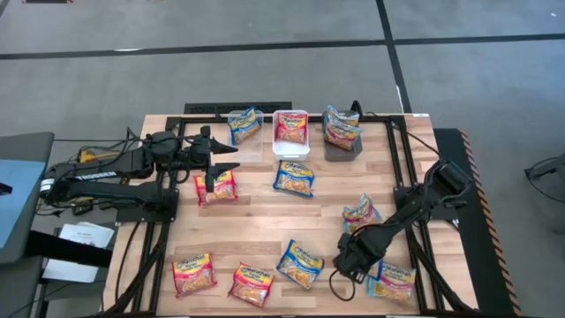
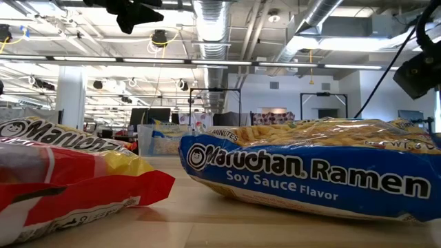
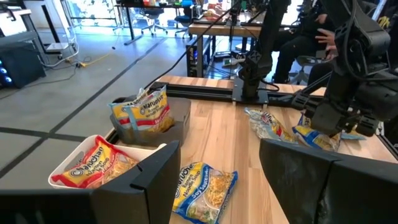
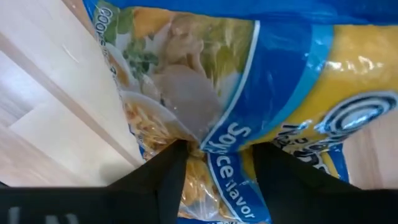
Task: Sort Maruchan noodles
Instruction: Put the blue noodle pack into the transparent bin
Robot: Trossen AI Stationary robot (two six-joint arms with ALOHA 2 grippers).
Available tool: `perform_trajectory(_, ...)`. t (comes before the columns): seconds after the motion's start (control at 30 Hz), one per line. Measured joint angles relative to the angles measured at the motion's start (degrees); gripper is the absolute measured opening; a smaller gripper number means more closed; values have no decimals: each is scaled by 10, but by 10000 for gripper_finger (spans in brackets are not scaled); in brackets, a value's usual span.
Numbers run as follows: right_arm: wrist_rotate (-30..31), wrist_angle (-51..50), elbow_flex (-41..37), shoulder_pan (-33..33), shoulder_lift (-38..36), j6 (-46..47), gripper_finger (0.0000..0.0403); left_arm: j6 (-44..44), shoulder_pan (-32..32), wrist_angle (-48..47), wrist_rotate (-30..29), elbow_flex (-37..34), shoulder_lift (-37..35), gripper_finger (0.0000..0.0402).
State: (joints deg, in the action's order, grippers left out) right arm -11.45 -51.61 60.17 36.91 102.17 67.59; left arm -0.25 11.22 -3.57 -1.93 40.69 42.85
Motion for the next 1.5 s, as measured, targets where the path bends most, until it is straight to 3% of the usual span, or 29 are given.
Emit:
perform_trajectory(0.33, -7, 8, -1, -8, -1, 3, 30, 0, 0, 0, -5, 0, 0, 210)
perform_trajectory(0.4, -8, 8, -1, -8, -1, 2, 12, 0, 0, 0, -5, 0, 0, 210)
perform_trajectory(0.93, 44, -80, 98, -5, 4, -17, 3, -31, 0, 0, -4, 0, 0, 210)
perform_trajectory(1.27, 45, -112, 127, -5, 2, -17, 3, -63, 0, 4, -8, 0, 0, 210)
perform_trajectory(1.5, 56, -113, 138, -7, 2, -31, 3, -127, 17, 86, -48, 0, 7, 210)
